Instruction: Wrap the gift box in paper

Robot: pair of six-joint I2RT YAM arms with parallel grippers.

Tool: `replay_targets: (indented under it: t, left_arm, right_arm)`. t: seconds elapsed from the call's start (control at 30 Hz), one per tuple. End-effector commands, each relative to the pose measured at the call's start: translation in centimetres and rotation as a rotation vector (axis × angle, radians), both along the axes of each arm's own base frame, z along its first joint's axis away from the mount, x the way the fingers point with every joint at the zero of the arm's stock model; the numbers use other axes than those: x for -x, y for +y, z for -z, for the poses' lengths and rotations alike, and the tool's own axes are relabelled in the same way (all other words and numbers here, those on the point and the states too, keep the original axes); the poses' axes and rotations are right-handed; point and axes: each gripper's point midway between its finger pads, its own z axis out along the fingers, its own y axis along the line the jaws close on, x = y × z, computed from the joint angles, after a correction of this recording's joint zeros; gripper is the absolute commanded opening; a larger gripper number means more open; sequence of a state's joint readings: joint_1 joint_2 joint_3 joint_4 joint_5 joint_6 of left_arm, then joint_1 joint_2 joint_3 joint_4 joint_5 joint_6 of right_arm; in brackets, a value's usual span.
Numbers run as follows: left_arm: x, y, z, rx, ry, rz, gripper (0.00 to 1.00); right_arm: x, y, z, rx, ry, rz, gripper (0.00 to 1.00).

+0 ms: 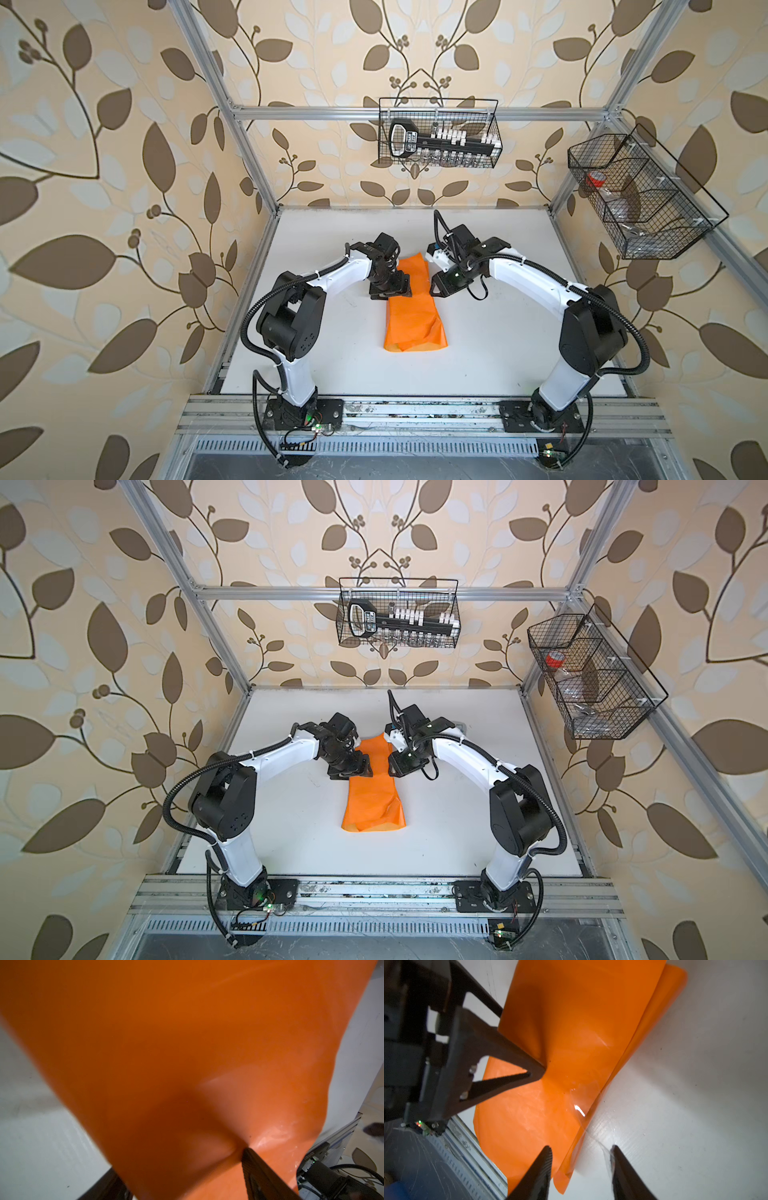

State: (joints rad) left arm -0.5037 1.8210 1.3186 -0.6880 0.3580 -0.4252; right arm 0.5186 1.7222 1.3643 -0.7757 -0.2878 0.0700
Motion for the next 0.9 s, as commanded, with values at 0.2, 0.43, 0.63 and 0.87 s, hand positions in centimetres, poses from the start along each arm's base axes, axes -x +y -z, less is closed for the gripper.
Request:
replay_targets:
  t: [0.2,0.43,0.63,0.87]
  left_arm:
    - [0.9,0.3,0.5,-0.043,0.017,0.026,0.78]
    - [0.8,0.4,0.4,-0.055,0.02,0.028,0.78]
    - [0.8,0.6,0.1,-0.087,0.024,0.041,0.78]
    - [1.0,1.0,-0.3,-0.126,0.028,0.053,0.78]
  right_arm:
    - [-0.9,0.7,-0.6,-0.305,-0.064,0.123,0.66]
    - [-0.6,1.7,-0.7,-0.5,-0.048,0.197,0.69]
    - [-0.3,2.0,-0.5,-0.559,-0.048,0.229,0.69]
    - [0.4,3.1,0.2,-0.563,-0.03,0.194,0.69]
